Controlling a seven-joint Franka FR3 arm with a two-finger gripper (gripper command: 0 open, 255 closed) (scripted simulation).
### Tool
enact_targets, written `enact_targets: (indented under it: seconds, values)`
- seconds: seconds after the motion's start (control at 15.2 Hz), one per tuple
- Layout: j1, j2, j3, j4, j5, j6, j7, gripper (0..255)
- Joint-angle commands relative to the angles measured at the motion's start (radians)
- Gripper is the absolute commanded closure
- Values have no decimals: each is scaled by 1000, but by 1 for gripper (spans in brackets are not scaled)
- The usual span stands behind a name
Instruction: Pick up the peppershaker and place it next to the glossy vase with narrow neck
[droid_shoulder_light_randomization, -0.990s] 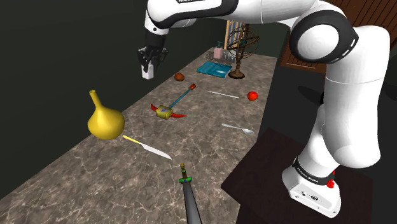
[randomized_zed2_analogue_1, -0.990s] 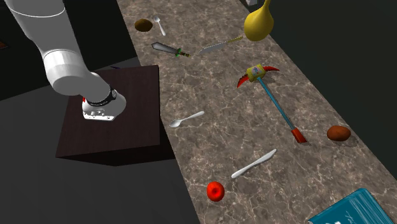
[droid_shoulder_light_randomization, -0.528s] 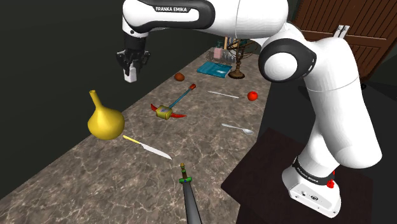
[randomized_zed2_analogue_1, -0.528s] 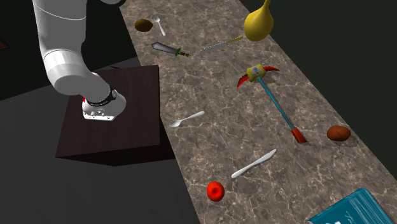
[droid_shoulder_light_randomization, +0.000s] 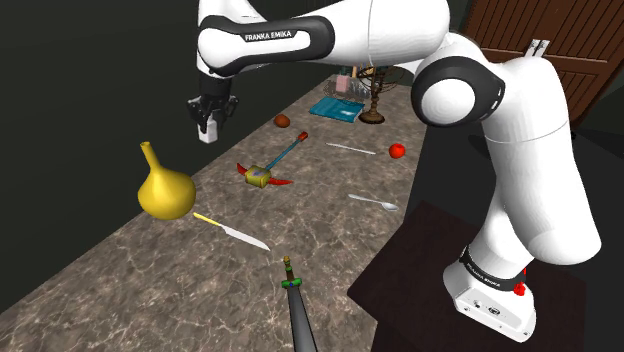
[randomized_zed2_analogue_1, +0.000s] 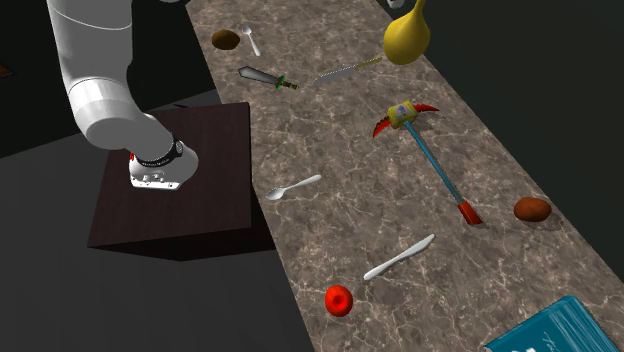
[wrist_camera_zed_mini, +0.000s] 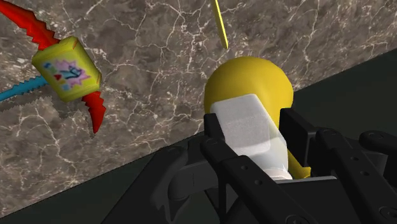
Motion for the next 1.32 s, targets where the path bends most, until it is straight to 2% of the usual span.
enact_targets:
  seconds: [0.0,1.25]
  values:
    - [1,3,1,-20,1,24,-2,255]
    - [5,42,11,-213,21,254,-33,255]
